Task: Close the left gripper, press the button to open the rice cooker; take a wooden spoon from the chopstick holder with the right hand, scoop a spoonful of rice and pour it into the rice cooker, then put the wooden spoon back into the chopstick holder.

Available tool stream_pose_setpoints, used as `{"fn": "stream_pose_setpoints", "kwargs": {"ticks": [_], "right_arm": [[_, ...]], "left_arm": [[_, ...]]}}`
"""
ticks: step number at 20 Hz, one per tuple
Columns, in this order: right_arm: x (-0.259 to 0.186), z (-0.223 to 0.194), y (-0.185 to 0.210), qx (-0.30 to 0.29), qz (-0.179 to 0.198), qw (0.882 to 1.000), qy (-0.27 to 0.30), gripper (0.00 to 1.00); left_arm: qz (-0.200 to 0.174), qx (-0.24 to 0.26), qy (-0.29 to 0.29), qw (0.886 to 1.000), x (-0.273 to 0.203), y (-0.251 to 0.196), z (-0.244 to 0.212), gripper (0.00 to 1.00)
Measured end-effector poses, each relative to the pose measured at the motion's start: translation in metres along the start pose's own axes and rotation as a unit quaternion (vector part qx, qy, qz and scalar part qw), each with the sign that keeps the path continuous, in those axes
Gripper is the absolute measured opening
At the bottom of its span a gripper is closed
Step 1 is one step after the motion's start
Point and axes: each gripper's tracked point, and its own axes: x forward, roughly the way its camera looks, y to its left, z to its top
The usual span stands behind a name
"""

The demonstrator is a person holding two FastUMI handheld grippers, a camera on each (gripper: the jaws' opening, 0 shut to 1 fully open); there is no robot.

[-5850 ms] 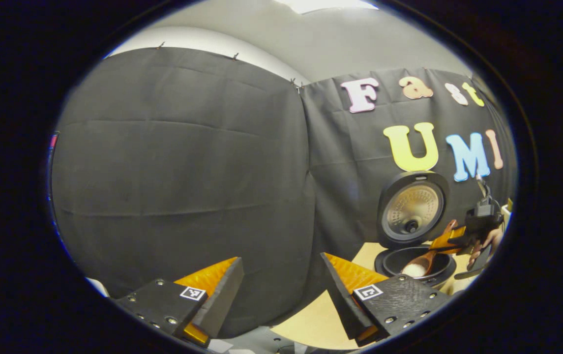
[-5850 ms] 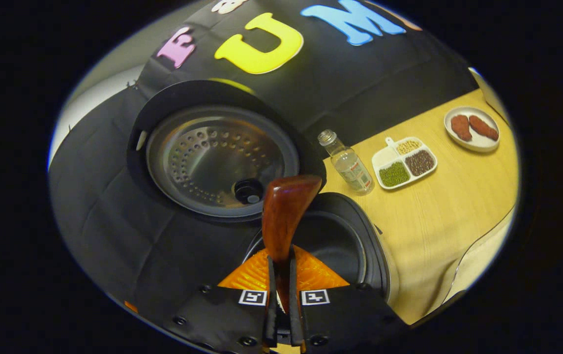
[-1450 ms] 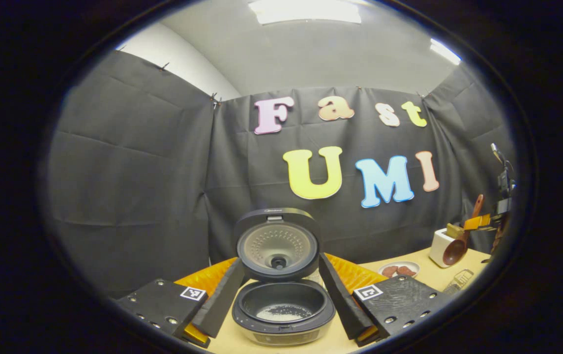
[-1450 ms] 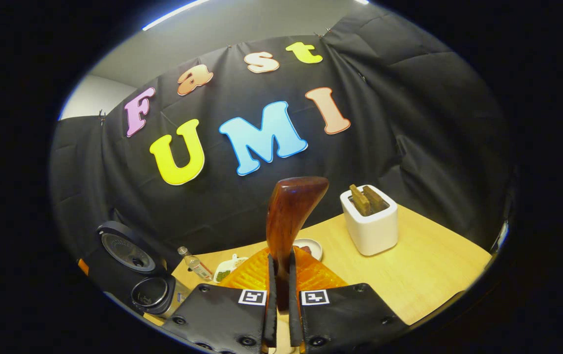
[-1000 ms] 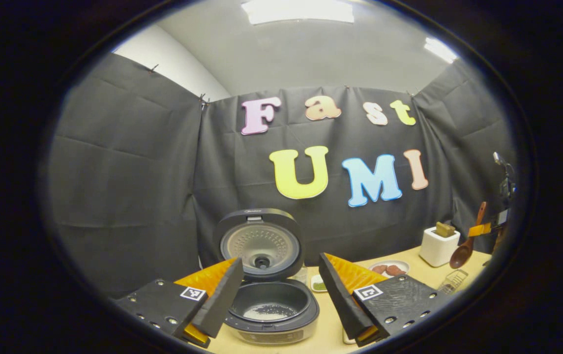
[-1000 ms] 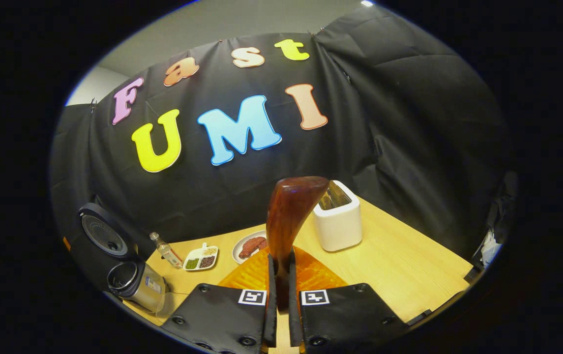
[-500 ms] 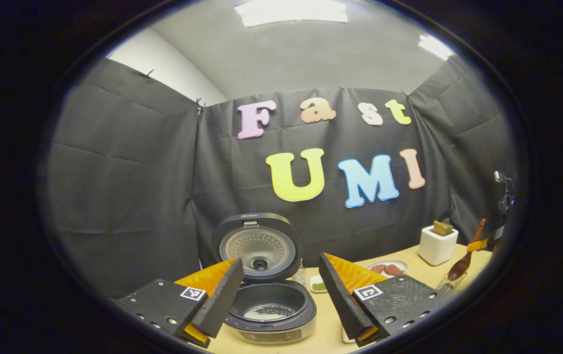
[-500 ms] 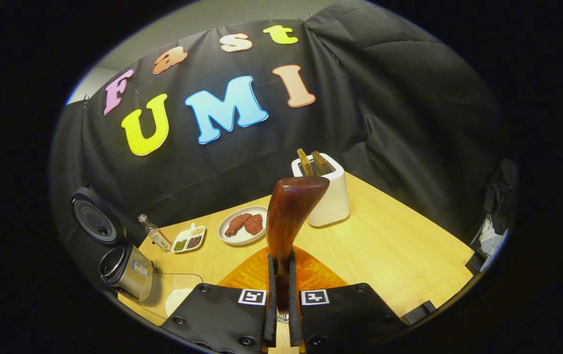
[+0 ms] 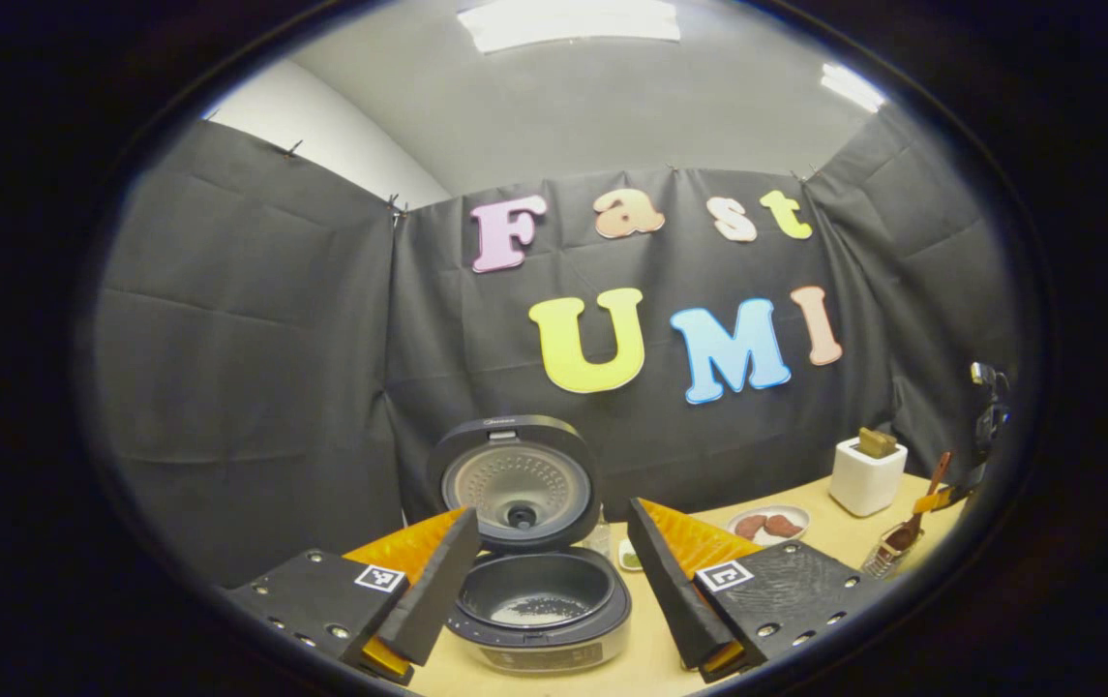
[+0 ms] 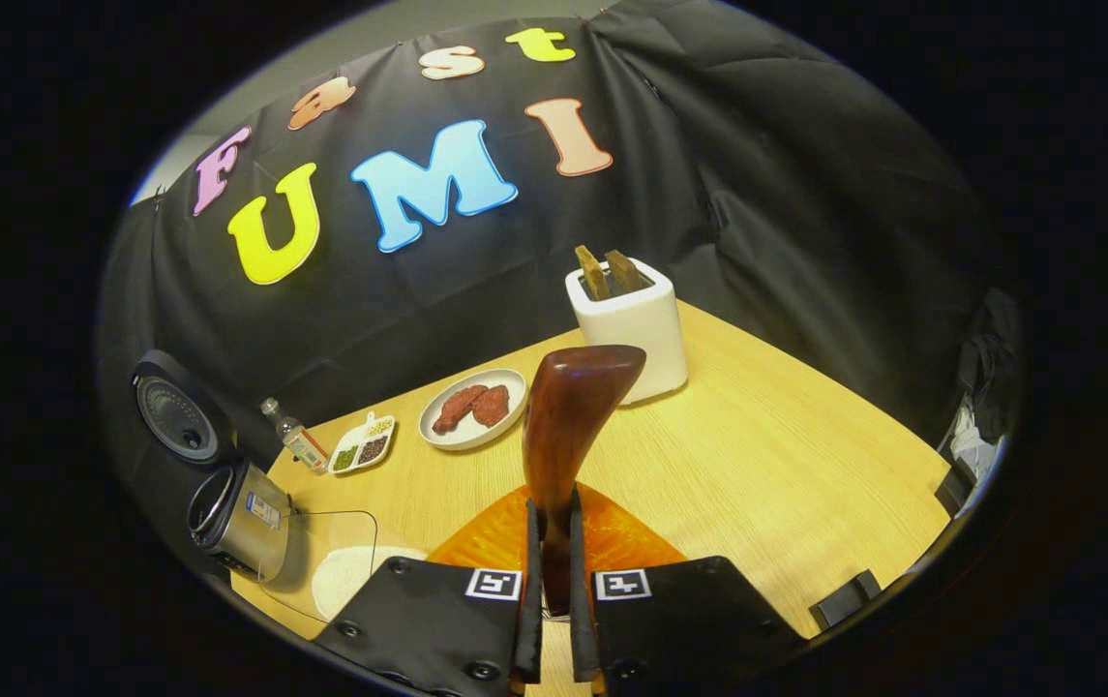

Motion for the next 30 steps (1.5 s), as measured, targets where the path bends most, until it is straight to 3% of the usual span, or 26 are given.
{"fn": "stream_pose_setpoints", "kwargs": {"ticks": [2, 8, 9, 10, 11, 12, 14, 15, 16, 21, 27, 30], "right_arm": [[0.000, -0.004, -0.002, 0.006, 0.000, 1.000, 0.006, 0.12], [-0.010, 0.006, -0.008, 0.002, -0.001, 1.000, -0.006, 0.24], [-0.015, 0.011, -0.010, 0.000, -0.002, 1.000, -0.012, 0.39], [-0.019, 0.017, -0.014, -0.006, -0.005, 1.000, -0.018, 0.41], [-0.024, 0.022, -0.020, -0.014, -0.014, 0.999, -0.027, 0.75], [-0.028, 0.029, -0.026, -0.023, -0.024, 0.999, -0.037, 0.73], [-0.039, 0.043, -0.037, -0.042, -0.043, 0.996, -0.058, 0.97], [-0.048, 0.052, -0.039, -0.054, -0.050, 0.995, -0.071, 0.91], [-0.055, 0.061, -0.042, -0.067, -0.055, 0.993, -0.083, 0.97], [-0.091, 0.103, -0.041, -0.125, -0.068, 0.982, -0.128, 0.98], [-0.125, 0.133, -0.037, -0.130, -0.070, 0.975, -0.167, 0.98], [-0.132, 0.137, -0.046, -0.124, -0.090, 0.972, -0.179, 0.98]], "left_arm": [[0.002, 0.000, -0.001, 1.000, 0.000, 0.001, 0.002, 0.92], [0.004, 0.001, -0.004, 1.000, 0.001, -0.001, 0.006, 0.92], [0.004, 0.000, -0.004, 1.000, 0.001, -0.001, 0.007, 0.92], [0.004, -0.001, -0.004, 1.000, 0.001, -0.002, 0.008, 0.92], [0.005, -0.001, -0.004, 1.000, 0.003, -0.001, 0.010, 0.92], [0.007, -0.002, -0.004, 1.000, 0.005, -0.001, 0.010, 0.92], [0.008, -0.003, -0.004, 1.000, 0.007, 0.000, 0.014, 0.92], [0.009, -0.002, -0.003, 1.000, 0.009, 0.001, 0.015, 0.92], [0.011, -0.002, -0.001, 1.000, 0.012, 0.002, 0.016, 0.92], [0.005, -0.012, 0.008, 1.000, 0.029, 0.006, 0.023, 0.92], [-0.019, -0.057, 0.031, 0.998, 0.078, 0.020, 0.043, 0.93], [-0.030, -0.084, 0.044, 0.995, 0.113, 0.037, 0.051, 0.92]]}}
